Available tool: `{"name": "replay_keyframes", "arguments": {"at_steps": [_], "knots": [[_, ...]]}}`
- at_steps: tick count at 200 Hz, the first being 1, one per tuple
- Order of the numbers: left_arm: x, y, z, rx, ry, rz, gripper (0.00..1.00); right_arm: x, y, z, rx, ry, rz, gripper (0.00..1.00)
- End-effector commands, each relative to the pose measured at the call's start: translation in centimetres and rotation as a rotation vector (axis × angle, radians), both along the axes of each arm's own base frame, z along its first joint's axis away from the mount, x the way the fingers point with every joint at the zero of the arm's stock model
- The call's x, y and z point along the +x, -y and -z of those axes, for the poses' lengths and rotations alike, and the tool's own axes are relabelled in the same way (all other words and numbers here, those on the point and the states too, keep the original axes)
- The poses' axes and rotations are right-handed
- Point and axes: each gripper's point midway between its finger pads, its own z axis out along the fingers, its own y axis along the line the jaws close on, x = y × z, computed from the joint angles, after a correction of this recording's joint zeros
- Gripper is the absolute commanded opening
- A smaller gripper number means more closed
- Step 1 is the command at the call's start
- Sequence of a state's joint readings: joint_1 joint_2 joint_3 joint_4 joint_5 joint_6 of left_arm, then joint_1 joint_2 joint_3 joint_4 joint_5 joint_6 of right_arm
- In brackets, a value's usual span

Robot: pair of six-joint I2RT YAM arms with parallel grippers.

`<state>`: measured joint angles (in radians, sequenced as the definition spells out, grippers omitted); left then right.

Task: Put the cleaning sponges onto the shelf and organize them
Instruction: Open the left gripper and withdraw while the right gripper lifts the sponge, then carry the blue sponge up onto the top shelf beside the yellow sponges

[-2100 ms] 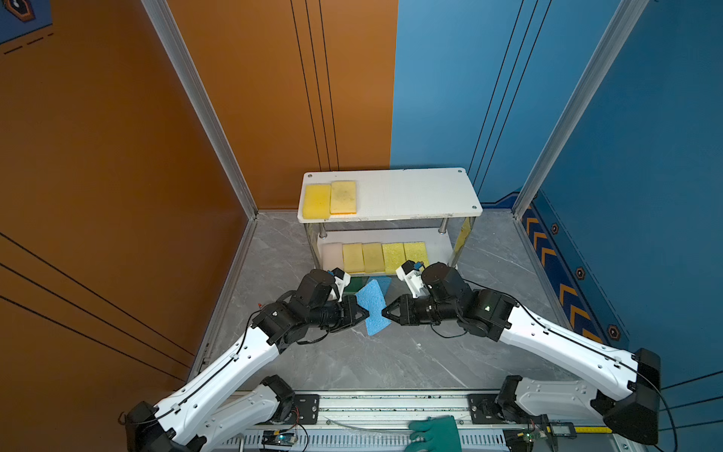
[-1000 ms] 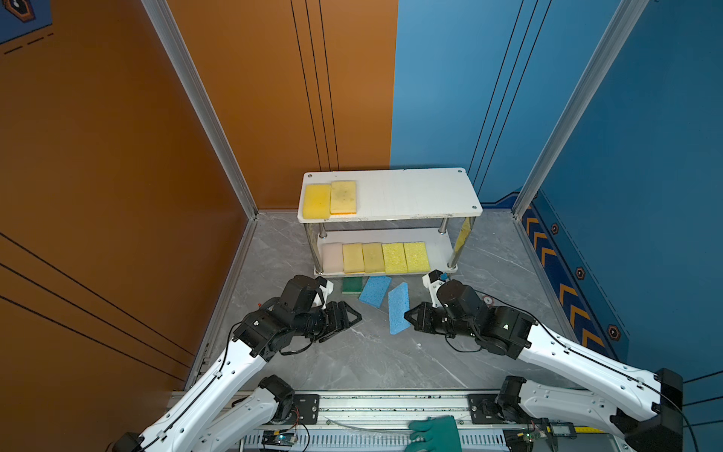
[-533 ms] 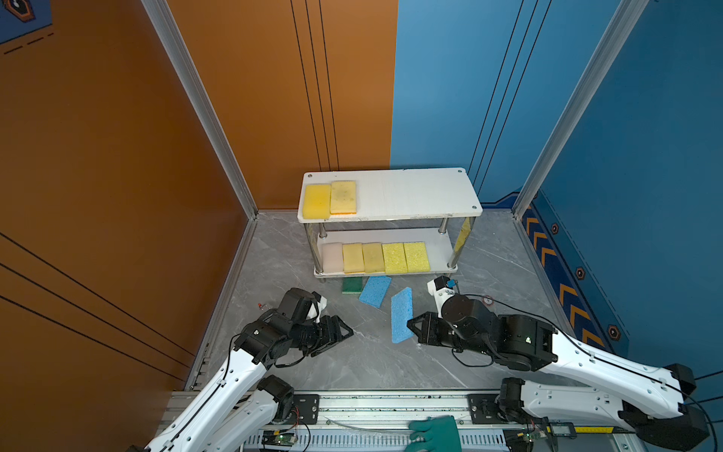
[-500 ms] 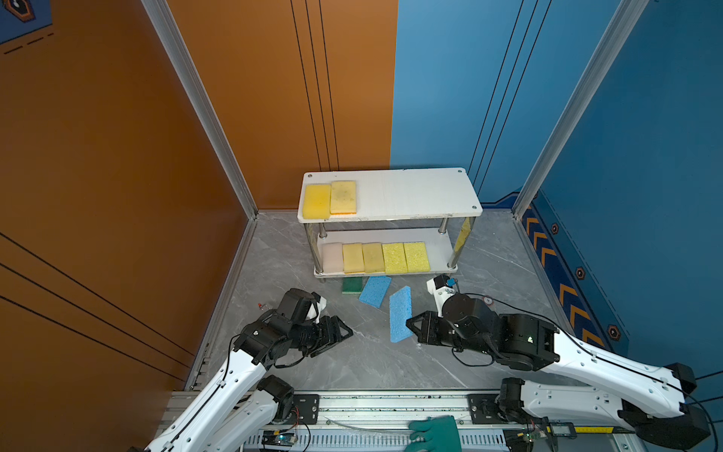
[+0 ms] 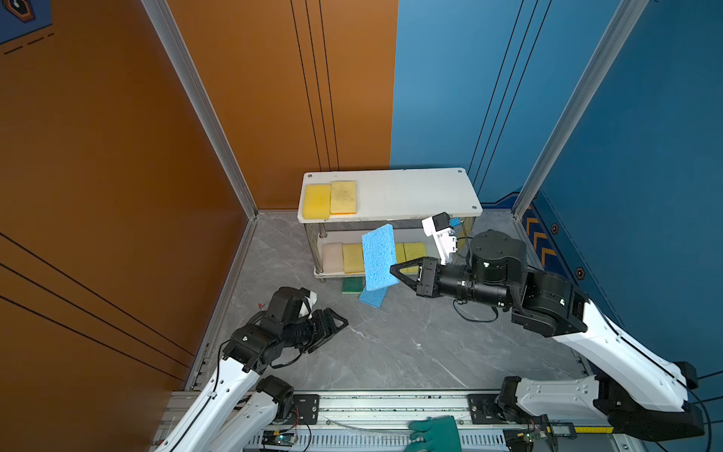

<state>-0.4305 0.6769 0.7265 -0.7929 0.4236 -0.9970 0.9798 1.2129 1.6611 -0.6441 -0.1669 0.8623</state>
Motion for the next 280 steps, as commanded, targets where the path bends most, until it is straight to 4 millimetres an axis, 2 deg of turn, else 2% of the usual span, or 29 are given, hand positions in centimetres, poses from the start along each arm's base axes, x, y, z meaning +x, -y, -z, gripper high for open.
{"name": "replay_keyframes", "arguments": {"at_steps": [1,9,12,18,42,69,97,127,191,211,263,268,280], "knots": [[0.6,-0.7,-0.6,0.003,0.012,-0.069,0.72,0.6,0.2,-2.9,0.044,0.054,-0.053,0.06],[0.5,-0.6,-0.8,-0.002,0.016,-0.059,0.71,1.3,0.2,-3.6,0.053,0.062,-0.040,0.06],[0.5,-0.6,-0.8,-0.001,0.018,-0.054,0.71,1.3,0.4,-4.7,0.073,0.079,-0.036,0.06],[0.4,-0.5,-0.8,0.002,0.026,-0.039,0.72,1.5,0.5,-5.4,0.082,0.090,-0.030,0.06],[-0.1,0.1,0.2,-0.001,0.008,0.052,0.72,3.8,1.0,-6.2,0.089,0.103,0.062,0.04],[-0.7,0.3,0.6,-0.010,0.009,0.091,0.72,4.8,1.0,-7.9,0.112,0.142,0.097,0.04],[-1.8,0.6,0.2,-0.065,0.016,0.107,0.73,6.1,0.9,-8.9,0.130,0.145,0.130,0.04],[-3.1,0.6,1.3,-0.106,-0.011,0.113,0.73,7.1,0.5,-9.6,0.141,0.154,0.153,0.04],[-3.7,0.5,1.0,-0.125,0.003,0.131,0.73,10.0,-0.4,-11.6,0.197,0.146,0.160,0.04],[-3.7,0.6,0.7,-0.133,0.009,0.140,0.73,10.7,-0.9,-12.0,0.212,0.143,0.153,0.04],[-3.0,0.3,1.1,-0.111,0.008,0.128,0.73,12.7,-1.5,-11.1,0.224,0.090,0.141,0.04],[-3.0,0.3,1.1,-0.109,0.010,0.131,0.73,13.9,-0.7,-10.9,0.221,0.088,0.167,0.04],[-2.7,0.2,1.2,-0.102,0.009,0.136,0.73,14.7,-0.4,-10.4,0.217,0.074,0.172,0.04]]}}
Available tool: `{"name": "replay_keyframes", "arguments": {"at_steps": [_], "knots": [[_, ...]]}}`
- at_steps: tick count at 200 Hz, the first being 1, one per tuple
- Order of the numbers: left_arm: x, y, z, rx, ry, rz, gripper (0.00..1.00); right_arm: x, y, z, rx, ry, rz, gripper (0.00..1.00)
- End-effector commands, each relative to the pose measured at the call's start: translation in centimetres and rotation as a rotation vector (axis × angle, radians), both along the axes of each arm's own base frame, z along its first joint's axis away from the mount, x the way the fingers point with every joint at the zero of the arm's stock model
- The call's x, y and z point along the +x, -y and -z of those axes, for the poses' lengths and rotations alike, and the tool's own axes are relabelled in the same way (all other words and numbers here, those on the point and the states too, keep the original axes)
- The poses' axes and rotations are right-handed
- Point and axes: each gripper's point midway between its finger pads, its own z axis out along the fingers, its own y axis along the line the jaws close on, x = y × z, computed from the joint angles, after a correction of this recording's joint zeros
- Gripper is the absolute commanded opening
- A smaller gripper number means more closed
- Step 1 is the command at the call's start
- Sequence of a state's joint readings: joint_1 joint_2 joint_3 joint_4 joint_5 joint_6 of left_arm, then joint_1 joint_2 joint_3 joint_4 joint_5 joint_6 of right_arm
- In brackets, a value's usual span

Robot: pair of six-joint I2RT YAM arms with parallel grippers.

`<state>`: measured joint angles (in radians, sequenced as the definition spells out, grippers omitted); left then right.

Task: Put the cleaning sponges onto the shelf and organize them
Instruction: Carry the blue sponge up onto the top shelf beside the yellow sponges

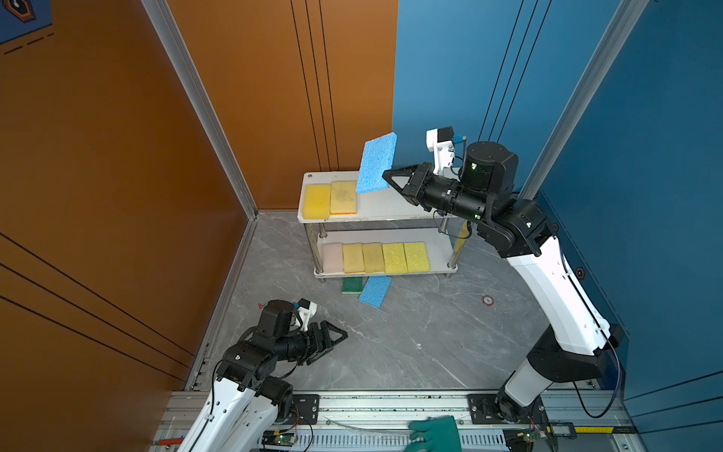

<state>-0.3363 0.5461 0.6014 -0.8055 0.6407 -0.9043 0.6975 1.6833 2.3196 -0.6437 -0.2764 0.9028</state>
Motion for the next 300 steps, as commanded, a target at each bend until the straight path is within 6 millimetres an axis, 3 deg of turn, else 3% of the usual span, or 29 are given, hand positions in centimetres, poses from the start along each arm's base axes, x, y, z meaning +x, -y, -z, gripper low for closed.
{"name": "replay_keyframes", "arguments": {"at_steps": [1,113,184,300], "knots": [[0.2,-0.1,-0.2,0.012,0.014,0.024,0.73,0.8,0.8,-1.0,0.042,0.000,-0.011,0.04],[4.2,-2.4,0.6,0.088,-0.027,-0.088,0.73,6.9,0.9,3.1,0.065,-0.127,-0.070,0.04],[5.8,-3.0,0.9,0.112,-0.046,-0.114,0.73,10.0,-0.2,6.1,0.074,-0.202,-0.130,0.04],[6.0,-3.1,1.8,0.130,-0.073,-0.104,0.73,11.4,-1.0,9.5,0.062,-0.291,-0.184,0.04]]}}
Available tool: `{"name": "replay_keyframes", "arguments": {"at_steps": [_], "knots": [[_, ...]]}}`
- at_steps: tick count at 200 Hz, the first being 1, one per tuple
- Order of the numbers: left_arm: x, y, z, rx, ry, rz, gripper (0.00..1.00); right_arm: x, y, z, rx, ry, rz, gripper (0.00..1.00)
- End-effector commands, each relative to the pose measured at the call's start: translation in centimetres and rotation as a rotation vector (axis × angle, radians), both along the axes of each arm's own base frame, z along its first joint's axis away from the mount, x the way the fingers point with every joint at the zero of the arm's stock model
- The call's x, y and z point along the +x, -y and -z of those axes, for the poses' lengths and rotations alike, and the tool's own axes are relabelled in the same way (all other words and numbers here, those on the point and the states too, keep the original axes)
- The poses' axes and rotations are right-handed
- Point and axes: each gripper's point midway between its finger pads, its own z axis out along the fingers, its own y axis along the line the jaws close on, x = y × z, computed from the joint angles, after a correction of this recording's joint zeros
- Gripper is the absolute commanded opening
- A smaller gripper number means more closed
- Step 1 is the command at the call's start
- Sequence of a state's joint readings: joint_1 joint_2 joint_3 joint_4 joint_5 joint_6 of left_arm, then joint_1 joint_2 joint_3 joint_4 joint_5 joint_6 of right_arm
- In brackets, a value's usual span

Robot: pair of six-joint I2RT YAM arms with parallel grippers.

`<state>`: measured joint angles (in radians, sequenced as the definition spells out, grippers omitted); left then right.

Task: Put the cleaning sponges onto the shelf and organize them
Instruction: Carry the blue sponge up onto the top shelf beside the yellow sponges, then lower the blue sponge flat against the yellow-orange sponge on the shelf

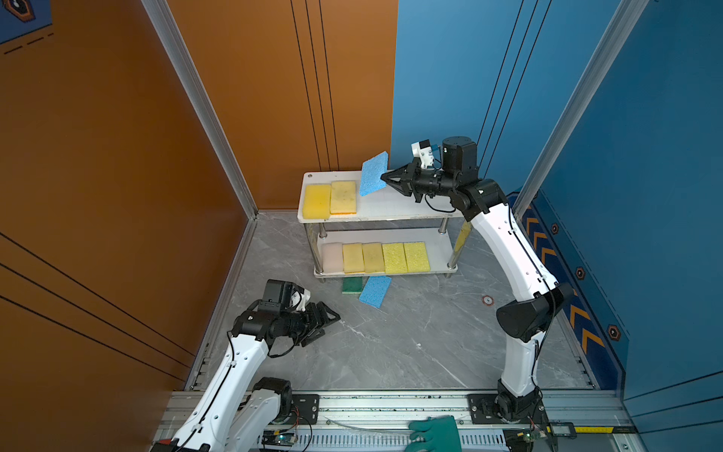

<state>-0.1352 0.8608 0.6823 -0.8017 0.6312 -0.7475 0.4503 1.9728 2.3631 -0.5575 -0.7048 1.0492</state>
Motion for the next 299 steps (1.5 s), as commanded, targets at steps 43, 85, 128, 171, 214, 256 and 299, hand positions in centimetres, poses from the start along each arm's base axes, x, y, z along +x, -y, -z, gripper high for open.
{"name": "replay_keyframes", "arguments": {"at_steps": [43,85,128,171,214,256,299], "knots": [[0.8,-0.3,-0.5,0.022,0.037,0.003,0.73,0.3,-0.6,1.0,0.005,-0.016,-0.037,0.04],[0.8,-0.3,-0.5,0.022,0.033,0.004,0.74,0.3,-0.6,2.5,-0.016,-0.037,-0.041,0.04],[0.8,-0.3,-0.5,0.019,0.034,0.005,0.73,0.5,-0.6,3.6,-0.033,-0.050,-0.041,0.04],[0.8,-0.3,-0.5,0.018,0.033,0.004,0.73,0.2,-0.5,3.9,-0.035,-0.061,-0.051,0.05],[0.8,-0.3,-0.5,0.017,0.029,0.000,0.73,-0.2,0.6,4.3,-0.042,-0.077,-0.046,0.05],[0.8,-0.3,-0.6,0.013,0.028,-0.004,0.73,-0.7,0.9,4.3,-0.032,-0.090,-0.068,0.05],[0.8,-0.3,-0.8,0.007,0.032,-0.010,0.73,-1.2,1.2,4.2,-0.030,-0.095,-0.076,0.05]]}}
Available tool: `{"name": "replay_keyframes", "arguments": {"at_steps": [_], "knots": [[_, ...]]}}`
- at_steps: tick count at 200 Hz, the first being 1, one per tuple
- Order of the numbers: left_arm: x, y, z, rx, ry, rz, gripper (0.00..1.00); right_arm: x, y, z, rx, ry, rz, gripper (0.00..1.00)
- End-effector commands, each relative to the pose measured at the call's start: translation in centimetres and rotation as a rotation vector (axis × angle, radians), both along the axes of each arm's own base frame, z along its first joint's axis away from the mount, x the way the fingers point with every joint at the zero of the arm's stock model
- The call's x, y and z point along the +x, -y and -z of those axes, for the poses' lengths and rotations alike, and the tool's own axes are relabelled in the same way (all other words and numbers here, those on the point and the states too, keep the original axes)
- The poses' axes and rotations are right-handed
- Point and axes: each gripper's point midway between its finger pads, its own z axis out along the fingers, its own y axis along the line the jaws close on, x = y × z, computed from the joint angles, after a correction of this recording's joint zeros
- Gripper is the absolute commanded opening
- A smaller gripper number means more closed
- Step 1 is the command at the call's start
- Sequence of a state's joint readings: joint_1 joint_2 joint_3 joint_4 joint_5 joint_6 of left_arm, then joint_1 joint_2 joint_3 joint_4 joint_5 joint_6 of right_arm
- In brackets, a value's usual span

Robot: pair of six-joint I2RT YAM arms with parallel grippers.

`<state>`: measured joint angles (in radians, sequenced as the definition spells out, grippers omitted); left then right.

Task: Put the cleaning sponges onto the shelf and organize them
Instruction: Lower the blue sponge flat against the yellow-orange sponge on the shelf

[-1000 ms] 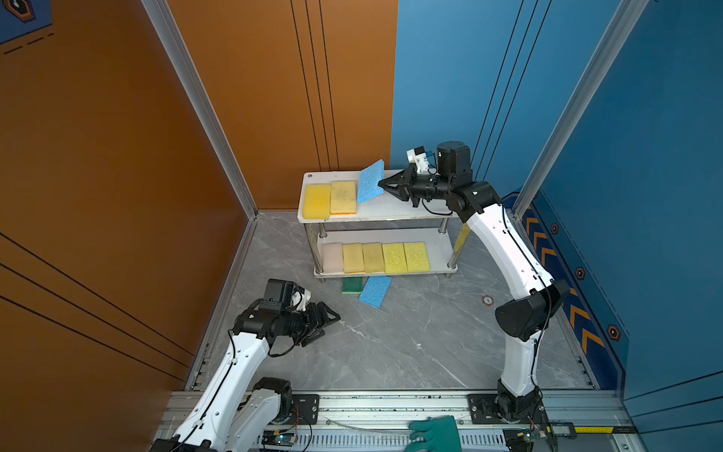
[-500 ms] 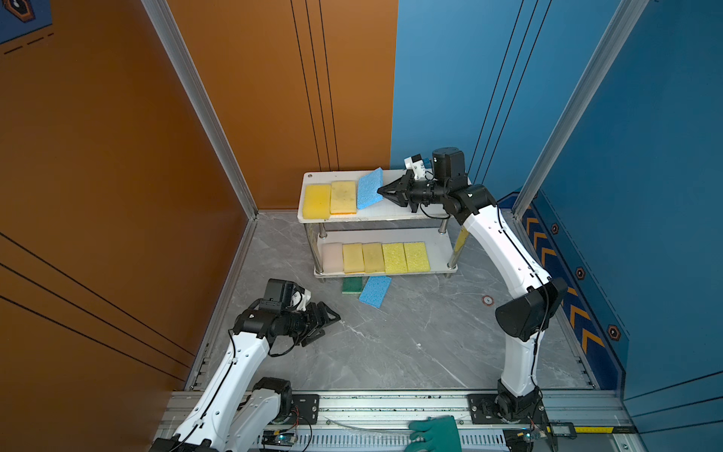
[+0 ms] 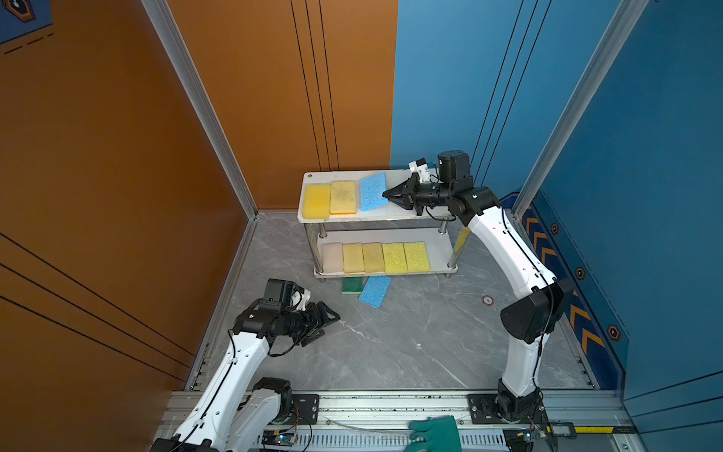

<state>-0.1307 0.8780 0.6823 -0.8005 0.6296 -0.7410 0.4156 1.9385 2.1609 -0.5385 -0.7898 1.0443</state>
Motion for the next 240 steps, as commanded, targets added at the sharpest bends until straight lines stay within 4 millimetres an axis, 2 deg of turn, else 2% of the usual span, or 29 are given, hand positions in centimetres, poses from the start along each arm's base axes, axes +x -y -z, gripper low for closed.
{"name": "replay_keyframes", "arguments": {"at_steps": [1,127,202,223,240], "knots": [[0.7,-0.2,-1.1,0.002,0.042,-0.009,0.73,-1.3,0.5,-1.6,0.013,0.046,-0.028,0.05],[0.4,-0.4,-1.1,-0.010,0.043,-0.036,0.73,-2.8,-0.1,-1.7,0.013,0.043,-0.059,0.07],[0.1,-0.4,-1.0,-0.018,0.044,-0.033,0.73,-2.9,-1.0,-0.9,0.002,0.036,-0.068,0.17],[0.2,-0.4,-1.1,-0.019,0.044,-0.035,0.73,-2.8,-0.9,-0.9,0.001,0.039,-0.067,0.30],[0.2,-0.4,-1.1,-0.019,0.045,-0.035,0.73,-2.8,-0.6,-1.0,0.000,0.043,-0.063,0.33]]}}
